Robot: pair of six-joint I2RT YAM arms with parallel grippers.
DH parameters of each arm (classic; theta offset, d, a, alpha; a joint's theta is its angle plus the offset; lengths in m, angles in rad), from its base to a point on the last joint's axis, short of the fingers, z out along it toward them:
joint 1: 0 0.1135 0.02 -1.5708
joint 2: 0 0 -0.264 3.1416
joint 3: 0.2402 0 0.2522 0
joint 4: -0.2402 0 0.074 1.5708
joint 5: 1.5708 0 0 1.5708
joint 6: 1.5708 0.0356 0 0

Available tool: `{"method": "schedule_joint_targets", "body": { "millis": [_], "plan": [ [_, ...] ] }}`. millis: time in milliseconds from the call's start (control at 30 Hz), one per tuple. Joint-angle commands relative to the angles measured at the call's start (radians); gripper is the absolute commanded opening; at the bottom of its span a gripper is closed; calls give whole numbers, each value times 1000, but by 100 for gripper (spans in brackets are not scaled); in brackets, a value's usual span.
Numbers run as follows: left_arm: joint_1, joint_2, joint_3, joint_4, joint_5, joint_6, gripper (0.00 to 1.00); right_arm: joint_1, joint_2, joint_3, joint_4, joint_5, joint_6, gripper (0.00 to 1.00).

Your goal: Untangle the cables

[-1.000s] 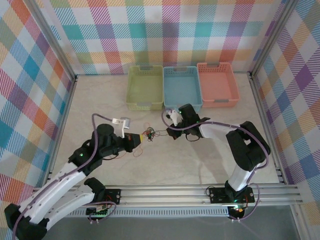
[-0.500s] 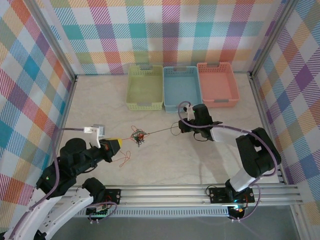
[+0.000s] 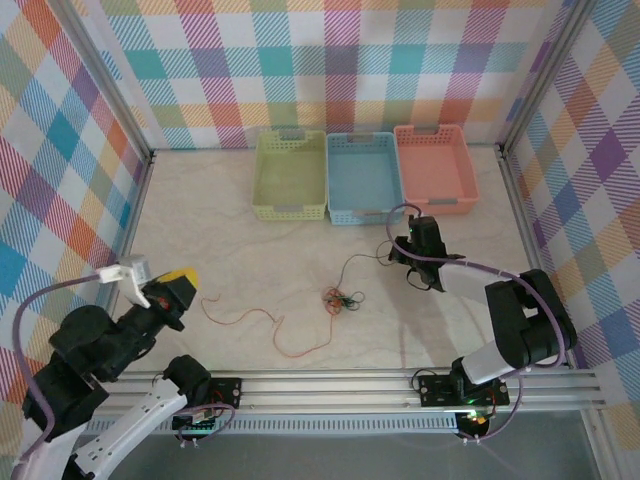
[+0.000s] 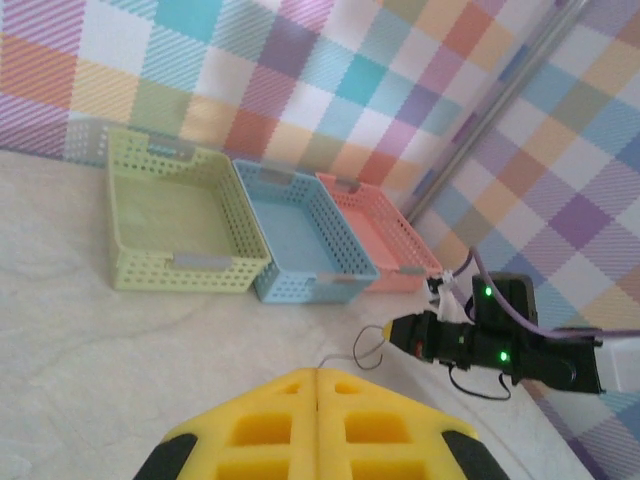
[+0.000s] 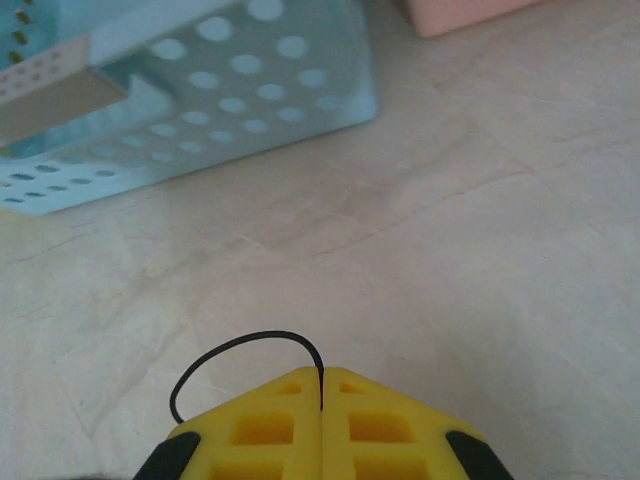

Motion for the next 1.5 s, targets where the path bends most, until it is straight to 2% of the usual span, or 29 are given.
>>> {"method": "schedule_joint_targets", "body": {
  "millis": [0, 167, 267, 333, 367, 500, 567, 733, 867, 1033, 1233, 1333, 1467],
  "plan": [
    [-5, 39, 3, -11, -1, 30, 0, -6, -22, 2, 12, 6, 34, 0],
    [-5, 113, -142, 116, 166, -56, 0, -6, -10, 13, 11, -21, 24, 0],
    [-5, 219, -257, 246, 285, -132, 2, -6, -1, 24, 2, -33, 15, 0],
    [-5, 310, -334, 389, 385, -179, 14, -6, 2, 30, -2, -39, 8, 1],
    [-8, 350, -360, 439, 409, -195, 22, -6, 2, 33, -8, -40, 6, 7],
    [-65, 541, -408, 618, 422, -226, 45, -6, -9, 41, -18, -53, -11, 27],
    [-118, 643, -398, 652, 393, -232, 50, -3, -24, 40, -19, -57, -24, 35],
    [-232, 850, -389, 794, 376, -252, 54, 48, -87, 4, 65, -61, -95, 39],
    [-304, 970, -362, 820, 376, -230, 60, 86, -108, -4, 89, -46, -147, 39],
    [-329, 1066, -345, 794, 335, -224, 59, 86, -104, -5, 95, -59, -154, 39],
    [-345, 1181, -319, 842, 354, -224, 57, 88, -101, -3, 96, -72, -157, 38],
    [-346, 1232, -306, 875, 356, -231, 46, 88, -99, -1, 103, -94, -167, 36],
    [-346, 1274, -296, 884, 337, -228, 24, 92, -97, -1, 115, -134, -186, 35]
  ]
}}
